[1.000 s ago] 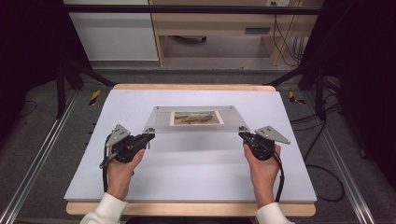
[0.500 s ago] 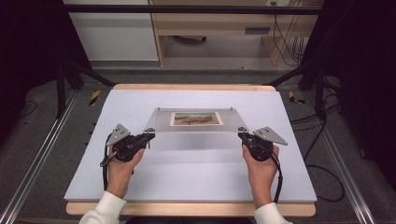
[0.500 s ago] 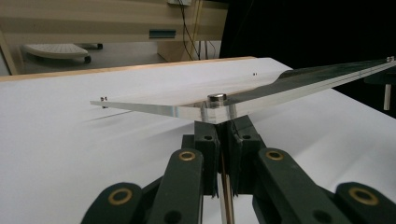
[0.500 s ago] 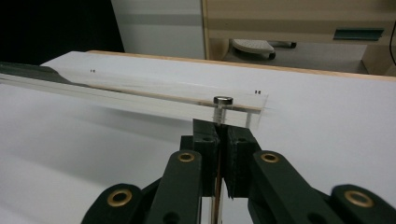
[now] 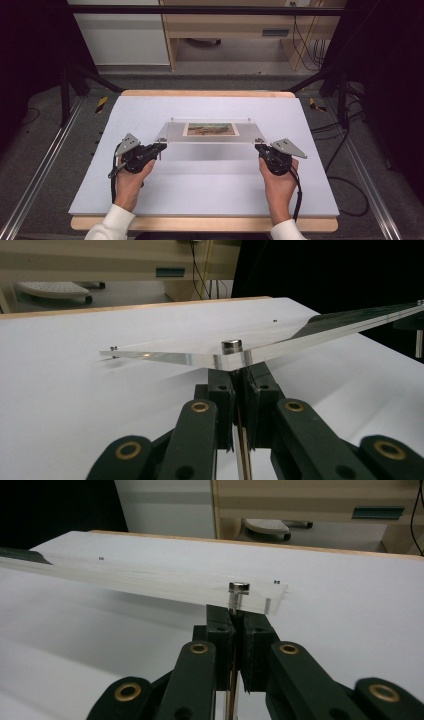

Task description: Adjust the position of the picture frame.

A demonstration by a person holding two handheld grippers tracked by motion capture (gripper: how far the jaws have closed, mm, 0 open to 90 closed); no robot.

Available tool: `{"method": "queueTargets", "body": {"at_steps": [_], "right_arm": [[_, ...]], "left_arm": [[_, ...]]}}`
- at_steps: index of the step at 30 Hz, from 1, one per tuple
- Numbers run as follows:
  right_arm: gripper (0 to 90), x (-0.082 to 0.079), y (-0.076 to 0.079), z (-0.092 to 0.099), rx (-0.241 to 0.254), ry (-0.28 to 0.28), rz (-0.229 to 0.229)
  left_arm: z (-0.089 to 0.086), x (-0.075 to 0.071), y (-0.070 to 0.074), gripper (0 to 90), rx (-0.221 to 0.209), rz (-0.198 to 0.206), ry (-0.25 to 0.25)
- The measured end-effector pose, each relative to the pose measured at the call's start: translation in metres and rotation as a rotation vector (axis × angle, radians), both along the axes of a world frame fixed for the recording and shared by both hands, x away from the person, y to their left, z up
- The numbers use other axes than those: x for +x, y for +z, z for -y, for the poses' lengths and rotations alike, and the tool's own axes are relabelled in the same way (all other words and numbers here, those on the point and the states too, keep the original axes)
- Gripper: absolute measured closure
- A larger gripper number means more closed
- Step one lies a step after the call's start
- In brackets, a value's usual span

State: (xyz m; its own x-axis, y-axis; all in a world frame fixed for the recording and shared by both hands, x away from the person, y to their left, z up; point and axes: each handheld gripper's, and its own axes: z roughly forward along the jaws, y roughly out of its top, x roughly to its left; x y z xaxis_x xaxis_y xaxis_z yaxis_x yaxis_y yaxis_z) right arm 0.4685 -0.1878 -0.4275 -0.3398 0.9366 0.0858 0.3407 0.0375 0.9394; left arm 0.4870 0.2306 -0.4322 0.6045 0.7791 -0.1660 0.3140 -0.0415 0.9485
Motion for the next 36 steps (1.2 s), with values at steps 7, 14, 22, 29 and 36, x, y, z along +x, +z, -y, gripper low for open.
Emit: {"method": "queueTargets", "body": {"at_steps": [7, 14, 22, 29, 36], "right_arm": [[84.8, 0.0, -0.004, -0.001, -0.005, -0.001, -0.008], [84.8, -0.003, -0.008, -0.001, -0.003, 0.002, -0.018], [84.8, -0.009, -0.018, 0.001, -0.002, -0.004, -0.045], [84.9, -0.011, -0.02, 0.001, 0.001, 0.002, -0.049], [84.8, -0.012, -0.022, 0.0, 0.001, 0.008, -0.059]], "left_arm": [[-0.001, 0.001, -0.004, 82.7, -0.001, -0.01, 0.0], [0.001, -0.003, -0.008, 83.0, 0.009, -0.023, 0.011], [0.004, -0.011, -0.014, 83.7, 0.036, -0.067, 0.017], [0.004, -0.011, -0.015, 83.9, 0.048, -0.079, 0.02], [0.003, -0.012, -0.016, 84.0, 0.062, -0.085, 0.023]]}}
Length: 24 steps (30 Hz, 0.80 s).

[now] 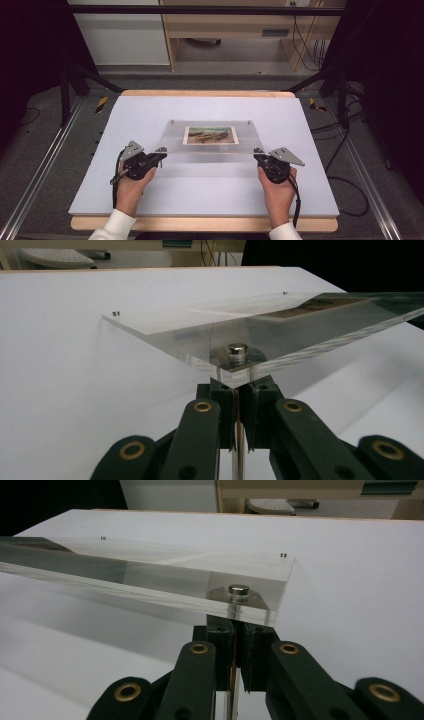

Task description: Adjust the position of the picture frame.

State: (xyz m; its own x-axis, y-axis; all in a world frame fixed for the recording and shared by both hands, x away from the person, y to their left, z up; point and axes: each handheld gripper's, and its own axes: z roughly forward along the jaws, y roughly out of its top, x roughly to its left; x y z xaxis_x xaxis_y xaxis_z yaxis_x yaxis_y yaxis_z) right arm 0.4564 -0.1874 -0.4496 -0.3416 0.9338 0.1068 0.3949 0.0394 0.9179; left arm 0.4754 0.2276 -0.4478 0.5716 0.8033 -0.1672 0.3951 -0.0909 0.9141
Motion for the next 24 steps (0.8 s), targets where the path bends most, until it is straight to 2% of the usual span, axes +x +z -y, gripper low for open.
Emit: {"method": "queueTargets", "body": {"at_steps": [8, 24], "right_arm": [[84.8, -0.002, -0.002, -0.001, -0.005, 0.008, -0.009], [84.6, -0.004, -0.011, -0.001, -0.005, 0.031, -0.082]], "left_arm": [[0.0, -0.001, -0.001, 84.1, 0.018, -0.017, 0.007], [0.003, -0.006, -0.012, 84.2, 0.057, -0.065, 0.023]]}}
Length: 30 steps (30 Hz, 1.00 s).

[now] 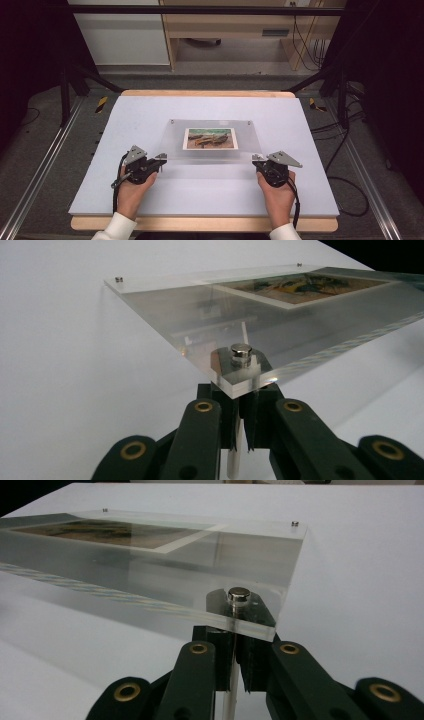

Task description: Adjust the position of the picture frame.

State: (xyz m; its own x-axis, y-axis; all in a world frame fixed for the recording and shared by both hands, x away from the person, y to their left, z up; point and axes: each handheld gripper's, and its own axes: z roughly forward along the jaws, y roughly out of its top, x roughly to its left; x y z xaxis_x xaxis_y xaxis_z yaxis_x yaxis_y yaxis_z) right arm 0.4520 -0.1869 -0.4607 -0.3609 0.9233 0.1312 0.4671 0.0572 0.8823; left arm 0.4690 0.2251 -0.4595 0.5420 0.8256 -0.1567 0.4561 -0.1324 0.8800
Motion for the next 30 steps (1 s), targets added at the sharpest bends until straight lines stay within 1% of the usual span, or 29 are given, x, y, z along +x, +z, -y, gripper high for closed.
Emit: {"method": "queueTargets", "body": {"at_steps": [2, 4, 10, 11, 14, 16, 19, 22, 25, 26, 28, 30], "right_arm": [[84.5, 0.0, -0.001, 0.0, -0.001, 0.001, -0.005], [84.1, 0.0, -0.002, 0.001, 0.004, 0.007, -0.02], [83.5, 0.0, -0.005, 0.001, -0.001, 0.011, -0.031], [83.5, 0.0, -0.006, 0.001, 0.0, 0.013, -0.041], [83.5, 0.001, -0.008, 0.001, 0.0, 0.018, -0.05], [83.1, 0.001, -0.009, 0.002, 0.006, 0.024, -0.069], [82.8, 0.001, -0.011, 0.002, -0.007, 0.035, -0.081], [82.5, 0.002, -0.012, 0.002, -0.006, 0.045, -0.091], [82.5, 0.002, -0.013, 0.002, -0.023, 0.056, -0.103], [82.5, 0.002, -0.013, 0.002, -0.023, 0.056, -0.103], [82.4, 0.002, -0.013, 0.003, -0.017, 0.056, -0.111], [82.3, 0.002, -0.015, 0.004, -0.022, 0.067, -0.115]], "left_arm": [[0.0, 0.0, 0.0, 84.1, 0.004, -0.003, 0.0], [0.001, -0.001, -0.002, 84.1, 0.014, -0.009, 0.003], [0.002, -0.002, -0.004, 84.0, 0.03, -0.018, 0.008], [0.002, -0.002, -0.005, 84.0, 0.034, -0.021, 0.009], [0.003, -0.002, -0.006, 84.0, 0.05, -0.029, 0.008], [0.003, -0.002, -0.008, 84.0, 0.058, -0.036, 0.006], [0.004, -0.002, -0.009, 83.8, 0.068, -0.044, 0.005], [0.004, -0.002, -0.01, 83.9, 0.076, -0.044, 0.001], [0.004, -0.001, -0.011, 84.0, 0.088, -0.05, -0.003], [0.004, -0.001, -0.011, 84.0, 0.088, -0.05, -0.003], [0.004, -0.001, -0.012, 84.0, 0.102, -0.055, -0.014], [0.005, -0.001, -0.014, 84.0, 0.098, -0.056, -0.009]]}}
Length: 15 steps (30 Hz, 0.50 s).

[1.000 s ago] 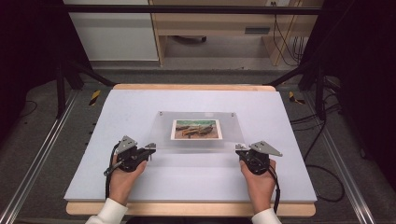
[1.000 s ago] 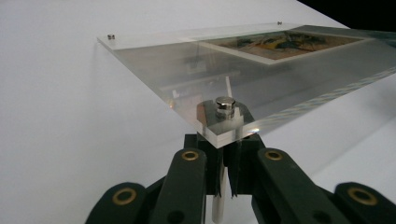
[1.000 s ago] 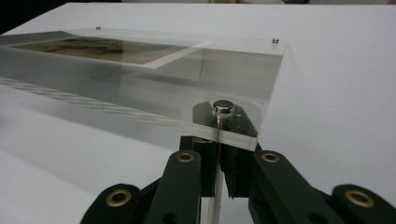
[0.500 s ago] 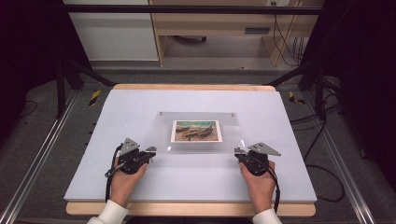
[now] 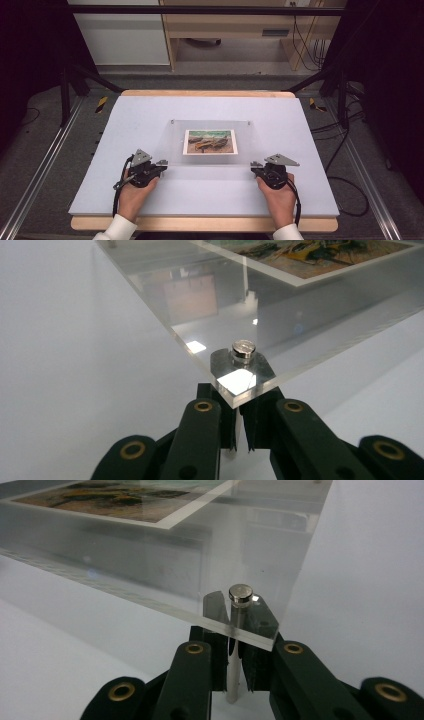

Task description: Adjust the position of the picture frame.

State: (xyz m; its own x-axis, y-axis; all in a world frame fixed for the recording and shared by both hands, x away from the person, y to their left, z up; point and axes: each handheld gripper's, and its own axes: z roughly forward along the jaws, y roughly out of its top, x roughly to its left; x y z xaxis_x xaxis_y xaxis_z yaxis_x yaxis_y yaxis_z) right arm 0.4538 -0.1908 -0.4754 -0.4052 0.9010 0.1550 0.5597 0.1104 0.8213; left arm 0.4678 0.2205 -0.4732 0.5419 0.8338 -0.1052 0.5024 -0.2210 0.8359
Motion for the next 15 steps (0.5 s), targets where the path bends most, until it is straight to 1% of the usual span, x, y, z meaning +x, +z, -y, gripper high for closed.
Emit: {"method": "queueTargets", "body": {"at_steps": [1, 3, 4, 7, 8, 9, 10, 11, 12, 13, 14, 15], "right_arm": [[82.3, 0.0, 0.0, 0.001, 0.007, -0.002, -0.005], [82.3, 0.0, 0.001, 0.001, -0.001, 0.008, -0.004], [81.0, 0.0, 0.001, 0.001, 0.001, 0.007, -0.01], [73.2, 0.001, 0.001, 0.0, 0.004, 0.022, -0.012], [68.1, 0.0, 0.002, 0.0, 0.003, 0.025, -0.013], [61.8, -0.002, 0.002, 0.001, -0.014, 0.029, -0.014], [61.8, -0.002, 0.002, 0.001, -0.014, 0.029, -0.014], [57.4, -0.005, 0.002, 0.001, -0.029, 0.034, -0.031], [47.2, -0.012, 0.004, 0.006, -0.055, 0.036, -0.033], [43.4, -0.015, 0.006, 0.01, -0.067, 0.039, -0.036], [40.2, -0.019, 0.007, 0.013, -0.07, 0.029, -0.03], [37.0, -0.023, 0.009, 0.017, -0.067, 0.017, -0.013]], "left_arm": [[0.0, 0.0, 0.0, 84.0, 0.003, 0.001, -0.001], [-0.001, 0.001, 0.001, 84.0, 0.01, -0.002, -0.006], [0.0, 0.0, 0.0, 84.0, 0.007, -0.001, 0.0], [0.0, 0.0, 0.0, 83.2, -0.001, -0.002, 0.003], [-0.001, -0.001, 0.0, 80.3, -0.004, -0.003, 0.011], [-0.002, -0.001, 0.0, 74.6, -0.007, -0.008, 0.017], [-0.002, -0.001, 0.0, 67.9, -0.007, -0.008, 0.017], [-0.004, -0.002, 0.002, 67.9, -0.014, -0.016, 0.021], [-0.005, -0.006, 0.005, 55.9, -0.018, -0.013, 0.026], [-0.006, -0.008, 0.007, 50.4, -0.016, -0.014, 0.015], [-0.006, -0.008, 0.007, 45.6, -0.016, -0.014, 0.015], [-0.006, -0.012, 0.009, 40.9, -0.013, -0.026, -0.001]]}}
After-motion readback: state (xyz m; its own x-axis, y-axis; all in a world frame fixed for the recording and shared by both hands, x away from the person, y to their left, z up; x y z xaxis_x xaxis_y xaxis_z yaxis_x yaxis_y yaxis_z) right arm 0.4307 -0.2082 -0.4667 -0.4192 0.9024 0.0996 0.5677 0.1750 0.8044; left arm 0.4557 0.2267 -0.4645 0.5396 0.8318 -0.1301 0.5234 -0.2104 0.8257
